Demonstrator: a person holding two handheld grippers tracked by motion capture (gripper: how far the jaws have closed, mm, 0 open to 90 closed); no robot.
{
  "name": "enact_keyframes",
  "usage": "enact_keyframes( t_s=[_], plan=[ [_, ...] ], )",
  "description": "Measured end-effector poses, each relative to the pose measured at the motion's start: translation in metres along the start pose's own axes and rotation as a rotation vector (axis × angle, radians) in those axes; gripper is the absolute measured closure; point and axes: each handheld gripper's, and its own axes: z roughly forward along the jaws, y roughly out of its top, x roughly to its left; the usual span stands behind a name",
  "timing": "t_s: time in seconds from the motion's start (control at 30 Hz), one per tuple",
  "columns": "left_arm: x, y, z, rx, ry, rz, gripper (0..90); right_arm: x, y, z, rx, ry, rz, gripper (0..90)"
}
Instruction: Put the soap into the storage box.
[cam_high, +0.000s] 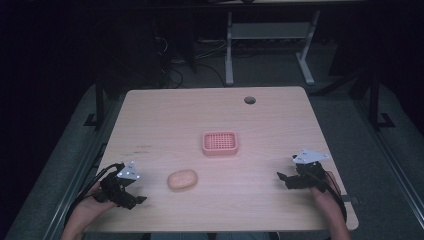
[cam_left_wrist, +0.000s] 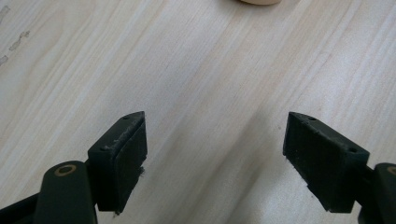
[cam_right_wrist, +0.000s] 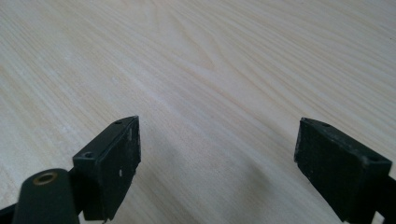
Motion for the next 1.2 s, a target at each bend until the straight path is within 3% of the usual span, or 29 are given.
enact_keyframes(
  t_s=[0.7, 1.2],
  plan=[
    [-0.003, 0.002, -0.002, -0.015, 0.002, 0.019, 21.8, 0.004, 0.002, 0.000, 0.000, 0.004, -0.006, 13.9],
    [-0.010, 0.016, 0.005, 0.003, 0.005, 0.050, 21.8, 0.005, 0.003, -0.001, -0.005, 0.005, -0.006, 13.9]
  ],
)
